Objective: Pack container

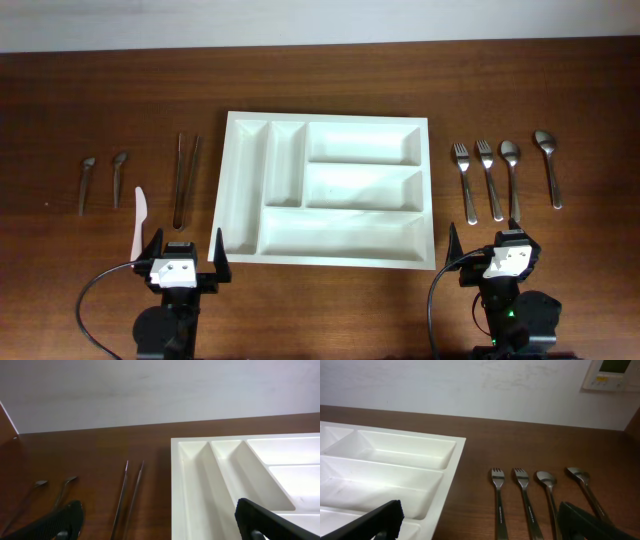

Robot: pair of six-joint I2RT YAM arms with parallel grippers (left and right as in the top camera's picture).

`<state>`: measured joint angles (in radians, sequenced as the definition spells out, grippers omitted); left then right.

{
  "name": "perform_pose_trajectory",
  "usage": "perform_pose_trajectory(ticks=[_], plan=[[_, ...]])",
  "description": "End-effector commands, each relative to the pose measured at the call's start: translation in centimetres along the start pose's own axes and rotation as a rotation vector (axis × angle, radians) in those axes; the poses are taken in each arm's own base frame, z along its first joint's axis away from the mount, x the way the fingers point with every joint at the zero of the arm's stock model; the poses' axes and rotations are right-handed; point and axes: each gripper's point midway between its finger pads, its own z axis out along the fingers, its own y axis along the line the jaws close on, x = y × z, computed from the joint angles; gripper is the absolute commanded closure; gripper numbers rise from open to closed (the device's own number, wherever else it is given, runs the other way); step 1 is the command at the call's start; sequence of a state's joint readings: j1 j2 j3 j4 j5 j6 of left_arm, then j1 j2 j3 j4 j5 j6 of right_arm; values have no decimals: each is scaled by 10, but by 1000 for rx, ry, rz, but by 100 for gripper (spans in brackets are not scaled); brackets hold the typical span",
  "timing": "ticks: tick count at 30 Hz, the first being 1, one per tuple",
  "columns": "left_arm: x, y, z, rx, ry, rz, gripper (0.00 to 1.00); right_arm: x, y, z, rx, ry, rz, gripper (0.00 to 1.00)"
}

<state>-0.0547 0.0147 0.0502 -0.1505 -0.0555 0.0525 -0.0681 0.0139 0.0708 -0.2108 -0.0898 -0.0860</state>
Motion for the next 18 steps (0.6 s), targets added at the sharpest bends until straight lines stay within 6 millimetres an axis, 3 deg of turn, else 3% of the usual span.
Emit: perform_pose_trajectory(ticks=[1,16,18], plan=[[2,-3,0,14,-4,5,1,2,0,0,3,4,0,1],[1,-2,0,12,-6,5,1,7,0,1,3,28,4,1],[0,-2,0,11,-11,-14,1,5,1,2,0,20,94,1]])
